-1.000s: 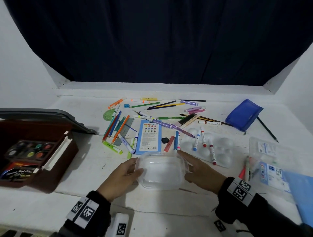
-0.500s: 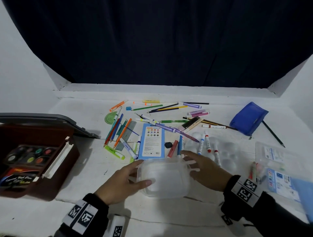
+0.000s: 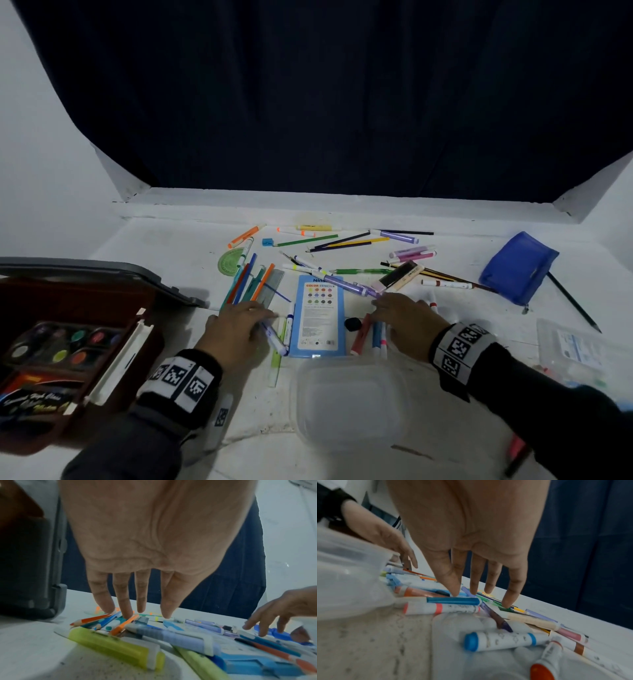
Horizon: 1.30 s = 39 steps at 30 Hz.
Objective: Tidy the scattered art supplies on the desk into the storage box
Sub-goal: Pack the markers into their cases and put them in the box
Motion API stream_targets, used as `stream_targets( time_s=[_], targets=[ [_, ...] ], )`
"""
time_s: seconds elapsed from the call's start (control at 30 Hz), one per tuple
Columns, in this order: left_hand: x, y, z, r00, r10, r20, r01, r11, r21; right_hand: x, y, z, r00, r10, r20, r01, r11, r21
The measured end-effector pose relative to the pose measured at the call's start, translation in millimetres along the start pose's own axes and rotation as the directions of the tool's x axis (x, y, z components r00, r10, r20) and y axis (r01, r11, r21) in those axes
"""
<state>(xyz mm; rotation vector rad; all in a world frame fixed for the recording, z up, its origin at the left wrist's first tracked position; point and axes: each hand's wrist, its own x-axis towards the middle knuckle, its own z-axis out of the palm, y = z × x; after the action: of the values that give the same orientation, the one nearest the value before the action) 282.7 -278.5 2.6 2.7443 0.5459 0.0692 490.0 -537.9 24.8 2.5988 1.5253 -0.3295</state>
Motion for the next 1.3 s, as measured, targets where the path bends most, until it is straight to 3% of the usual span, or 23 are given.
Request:
stream_targets(
  time_s=[0.13, 0.53, 0.63, 0.73, 0.87, 0.97, 1.0, 1.17, 1.3],
  targets=[
    [8, 6, 5, 0.996, -0.079, 0.041, 0.075, 0.992, 0.104, 10, 2, -2, 0.999, -0.039, 0.014, 0.040, 0.993, -0.107],
    [19, 20, -5, 0.999, -0.044, 0.004, 0.042, 0.982, 0.185, 16, 17, -6, 0.997, -0.059, -0.049, 0.050, 0.985, -0.168],
    [20, 22, -13, 0.998, -0.015, -0.068, 0.020, 0.997, 0.077, 13, 18, -8, 0.996, -0.047, -0.082, 0.033, 0.986, -0.163],
    [17, 31, -28, 0.980, 0.040, -0.193, -0.071, 0.985, -0.156, 7, 21, -9, 0.987, -0.013, -0.160, -0.003, 0.995, -0.099],
    [5, 56, -49, 0.961, -0.016, -0.276, -0.119, 0.877, -0.466, -6, 18, -20, 0.953, 0.084, -0.290, -0.033, 0.984, 0.174],
    [-7, 76, -61, 0.962, -0.085, -0.259, -0.136, 0.673, -0.727, -18, 10, -26, 0.917, 0.145, -0.371, 0.014, 0.918, 0.395],
    [-11, 79, -62, 0.959, -0.098, -0.265, -0.143, 0.642, -0.753, -23, 7, -27, 0.910, 0.152, -0.386, 0.041, 0.893, 0.449],
    [-28, 88, -48, 0.965, -0.090, -0.247, -0.156, 0.558, -0.815, -51, -13, -24, 0.909, 0.079, -0.409, 0.177, 0.815, 0.552],
    [-48, 90, -30, 0.993, -0.033, -0.110, -0.078, 0.512, -0.855, -71, -16, -15, 0.934, 0.033, -0.356, 0.173, 0.830, 0.531]
  ],
)
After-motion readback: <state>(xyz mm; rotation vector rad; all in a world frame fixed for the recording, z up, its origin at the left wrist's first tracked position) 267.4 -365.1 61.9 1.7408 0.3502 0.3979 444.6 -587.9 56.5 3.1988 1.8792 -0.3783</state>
